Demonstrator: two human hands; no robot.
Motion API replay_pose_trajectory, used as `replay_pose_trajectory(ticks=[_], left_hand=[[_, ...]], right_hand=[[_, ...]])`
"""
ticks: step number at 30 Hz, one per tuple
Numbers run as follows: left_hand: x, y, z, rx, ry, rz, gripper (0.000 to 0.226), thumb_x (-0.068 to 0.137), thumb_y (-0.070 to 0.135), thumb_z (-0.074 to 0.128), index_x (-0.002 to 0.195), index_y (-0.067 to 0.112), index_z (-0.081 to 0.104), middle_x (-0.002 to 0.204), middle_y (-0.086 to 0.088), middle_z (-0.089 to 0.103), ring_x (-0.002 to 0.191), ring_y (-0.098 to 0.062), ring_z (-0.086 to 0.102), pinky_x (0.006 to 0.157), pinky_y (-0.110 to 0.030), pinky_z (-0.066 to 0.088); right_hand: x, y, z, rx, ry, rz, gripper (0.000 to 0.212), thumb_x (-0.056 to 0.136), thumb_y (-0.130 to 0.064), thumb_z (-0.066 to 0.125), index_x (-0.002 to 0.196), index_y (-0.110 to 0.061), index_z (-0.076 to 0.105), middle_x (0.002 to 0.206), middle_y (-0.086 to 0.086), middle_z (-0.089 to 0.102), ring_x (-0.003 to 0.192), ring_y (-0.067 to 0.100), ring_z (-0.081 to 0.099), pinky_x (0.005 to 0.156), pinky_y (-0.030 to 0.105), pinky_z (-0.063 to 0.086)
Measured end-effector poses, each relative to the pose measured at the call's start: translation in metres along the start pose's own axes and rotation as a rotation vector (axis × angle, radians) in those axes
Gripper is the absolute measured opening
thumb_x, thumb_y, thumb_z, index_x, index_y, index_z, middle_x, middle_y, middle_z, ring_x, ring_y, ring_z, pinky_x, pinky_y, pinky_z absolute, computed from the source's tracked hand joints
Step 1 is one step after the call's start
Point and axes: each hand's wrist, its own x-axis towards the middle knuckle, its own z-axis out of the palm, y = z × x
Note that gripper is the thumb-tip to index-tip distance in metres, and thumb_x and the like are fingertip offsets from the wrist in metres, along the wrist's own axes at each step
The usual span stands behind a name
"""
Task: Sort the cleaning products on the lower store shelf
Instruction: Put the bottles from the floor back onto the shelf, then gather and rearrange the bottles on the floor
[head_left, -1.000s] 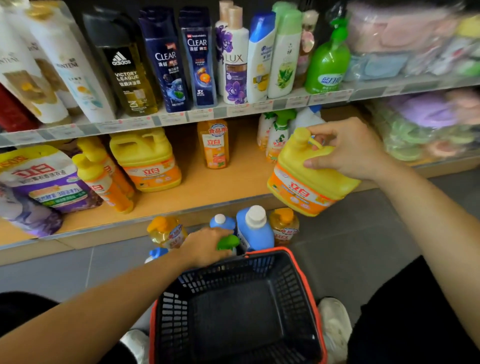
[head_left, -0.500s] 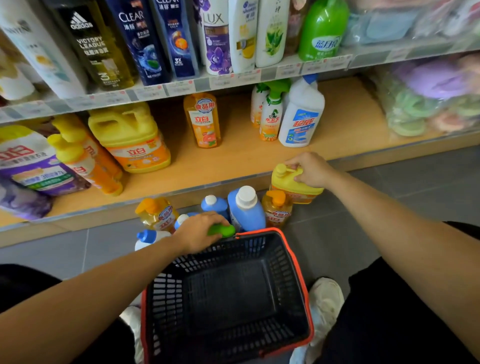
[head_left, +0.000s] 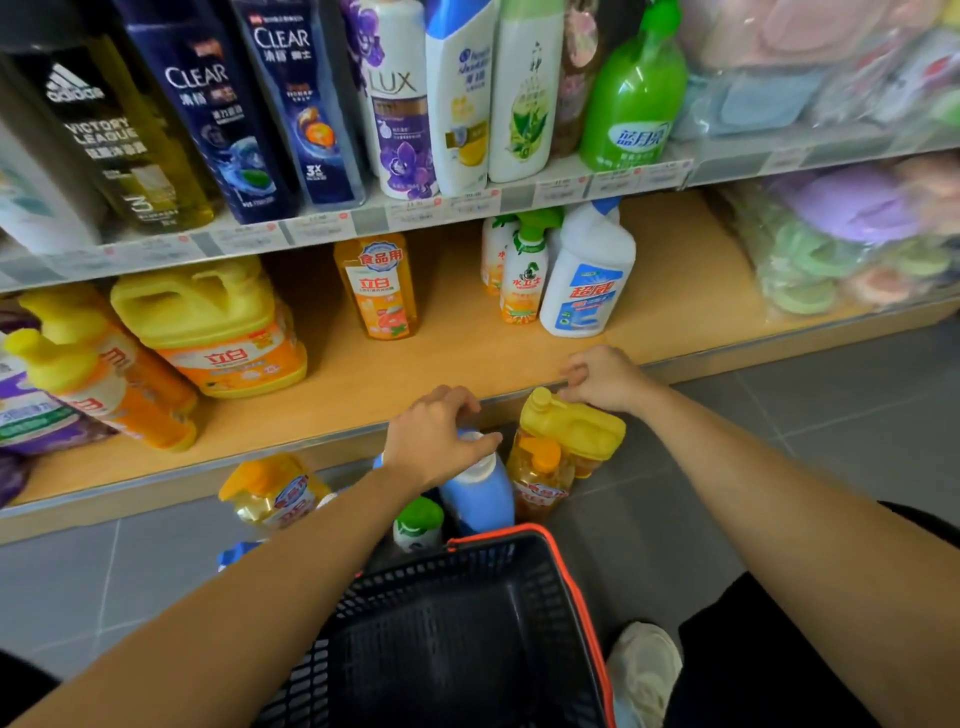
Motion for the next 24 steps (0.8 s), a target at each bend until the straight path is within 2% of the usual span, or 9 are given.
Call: replay_pose_trajectory(ticks=[3,6,10,12,15,18,20,22,24], left_hand=[[0.015,0.017,0.020,-0.026,-0.167,-0.009,0.084,0.064,0.087,0.052,0.129,0.035,0.059,0.131,0.009,0.060,0.119,-0.018,0.057,0.095,-0.042,0.051],[0.022,0.016,0.036,0.062,-0.277,-0.022,0.088,0.063,0.089,0.052,0.134,0.038,0.057,0.139,0.011,0.059,0.128,-0.019,0.055,0.102,-0.042,0.048],[0.022,0.009,0.043,0.178,-0.234,0.007,0.074,0.064,0.088,0.047,0.118,0.041,0.066,0.118,0.016,0.069,0.112,-0.015,0.063,0.091,-0.038,0.052],[0.019,0.009,0.045,0.176,-0.202,0.010,0.066,0.068,0.085,0.049,0.111,0.039,0.067,0.108,0.017,0.070,0.105,-0.014,0.065,0.087,-0.037,0.053],[0.021,0.010,0.046,0.182,-0.195,0.011,0.054,0.074,0.079,0.056,0.107,0.037,0.068,0.105,0.018,0.070,0.103,-0.012,0.065,0.086,-0.036,0.053],[0.022,0.011,0.044,0.186,-0.204,0.007,0.052,0.076,0.077,0.057,0.106,0.036,0.068,0.104,0.017,0.071,0.101,-0.013,0.065,0.086,-0.037,0.054],[0.022,0.011,0.044,0.183,-0.212,-0.005,0.052,0.075,0.077,0.057,0.106,0.037,0.069,0.104,0.017,0.070,0.101,-0.012,0.065,0.086,-0.037,0.054],[0.022,0.012,0.044,0.174,-0.217,-0.018,0.053,0.074,0.077,0.056,0.105,0.037,0.069,0.104,0.017,0.070,0.101,-0.012,0.065,0.087,-0.037,0.054],[0.022,0.012,0.043,0.163,-0.215,-0.021,0.055,0.072,0.078,0.053,0.104,0.037,0.070,0.103,0.018,0.070,0.100,-0.011,0.065,0.086,-0.036,0.053]], right_hand=[[0.013,-0.006,-0.018,0.194,0.399,0.077,0.026,0.077,-0.022,0.087,0.094,-0.018,0.068,0.110,0.005,0.069,0.103,0.023,0.065,0.078,0.028,0.050],[0.028,-0.010,-0.035,0.367,0.581,0.106,0.051,0.074,-0.019,0.089,0.113,-0.012,0.057,0.114,0.001,0.062,0.100,0.017,0.061,0.077,0.028,0.050],[0.047,-0.011,-0.053,0.516,0.612,0.075,0.066,0.073,-0.013,0.089,0.122,-0.015,0.046,0.114,-0.007,0.053,0.102,0.012,0.059,0.065,0.013,0.046],[0.054,-0.008,-0.063,0.572,0.655,0.068,0.067,0.074,-0.009,0.087,0.123,-0.016,0.043,0.109,-0.009,0.052,0.105,0.015,0.063,0.061,0.013,0.050],[0.066,-0.006,-0.078,0.569,0.586,-0.014,0.086,0.072,-0.009,0.088,0.140,-0.021,0.037,0.124,-0.007,0.054,0.113,0.015,0.059,0.084,0.032,0.057],[0.076,-0.006,-0.081,0.419,0.506,-0.056,0.098,0.065,-0.015,0.093,0.146,-0.026,0.039,0.137,0.000,0.049,0.119,0.012,0.050,0.089,0.033,0.050],[0.079,-0.001,-0.079,0.278,0.527,-0.025,0.092,0.062,-0.026,0.095,0.139,-0.027,0.044,0.130,0.002,0.041,0.113,0.015,0.046,0.089,0.031,0.044],[0.075,0.004,-0.074,0.193,0.565,0.001,0.075,0.058,-0.035,0.095,0.117,-0.027,0.049,0.119,0.000,0.038,0.110,0.023,0.050,0.089,0.035,0.047],[0.070,0.006,-0.066,0.247,0.568,-0.017,0.071,0.057,-0.035,0.096,0.105,-0.025,0.045,0.114,-0.002,0.045,0.105,0.022,0.054,0.082,0.037,0.051]])
